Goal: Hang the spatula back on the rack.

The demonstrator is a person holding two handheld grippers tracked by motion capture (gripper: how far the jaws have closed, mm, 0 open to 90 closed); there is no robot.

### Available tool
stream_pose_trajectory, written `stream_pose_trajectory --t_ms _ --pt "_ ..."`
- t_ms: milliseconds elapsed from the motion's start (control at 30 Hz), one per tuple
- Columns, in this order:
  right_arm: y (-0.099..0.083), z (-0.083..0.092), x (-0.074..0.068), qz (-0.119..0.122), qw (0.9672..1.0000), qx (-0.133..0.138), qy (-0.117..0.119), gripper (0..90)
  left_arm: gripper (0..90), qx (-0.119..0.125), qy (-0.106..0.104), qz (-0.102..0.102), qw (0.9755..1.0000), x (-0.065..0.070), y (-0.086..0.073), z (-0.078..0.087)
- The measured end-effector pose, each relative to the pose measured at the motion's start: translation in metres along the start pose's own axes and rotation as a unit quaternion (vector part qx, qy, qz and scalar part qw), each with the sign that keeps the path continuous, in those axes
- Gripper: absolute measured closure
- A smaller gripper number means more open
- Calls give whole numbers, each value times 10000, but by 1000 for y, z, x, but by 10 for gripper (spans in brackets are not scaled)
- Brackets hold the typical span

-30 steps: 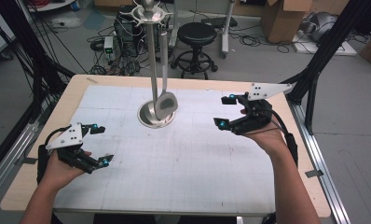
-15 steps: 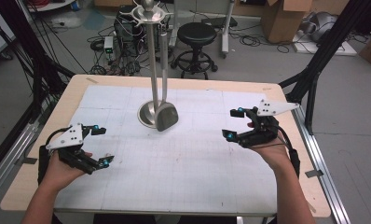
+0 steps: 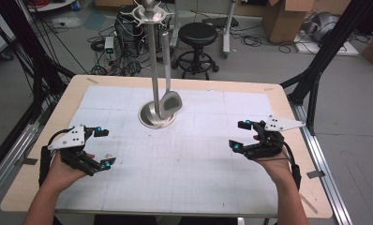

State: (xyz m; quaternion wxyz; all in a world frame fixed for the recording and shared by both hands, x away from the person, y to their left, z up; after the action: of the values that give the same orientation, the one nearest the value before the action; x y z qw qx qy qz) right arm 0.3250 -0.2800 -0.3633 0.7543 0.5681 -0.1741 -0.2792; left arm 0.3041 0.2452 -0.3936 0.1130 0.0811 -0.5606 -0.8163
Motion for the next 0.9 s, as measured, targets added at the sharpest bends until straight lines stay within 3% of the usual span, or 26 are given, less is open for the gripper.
stream_pose_trajectory --t_ms 300,533,900 --pt "-20 0 -1 -227 9997 -7 -79 109 17 -54 -98 19 9999 2 -1 -3" --pt "-31 -6 -4 -215 9994 -256 -50 107 17 -47 -92 65 9999 0 -3 -4" --pt "-32 -3 0 -299 9994 -132 -81 107 17 -25 -46 148 9999 1 -10 -2"
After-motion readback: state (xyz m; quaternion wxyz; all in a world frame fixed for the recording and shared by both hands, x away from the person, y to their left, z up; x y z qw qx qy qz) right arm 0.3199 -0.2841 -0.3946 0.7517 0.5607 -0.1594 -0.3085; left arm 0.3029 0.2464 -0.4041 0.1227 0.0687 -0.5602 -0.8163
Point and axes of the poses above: each handheld gripper's, and its own axes: z roughly backward along the jaws, y roughly out of its top, x roughly to its right, the point moved 2 cm from there along -z, roughly forward along the jaws, and after that the axes turned 9 degrees about -y, right-handed, at the moved point
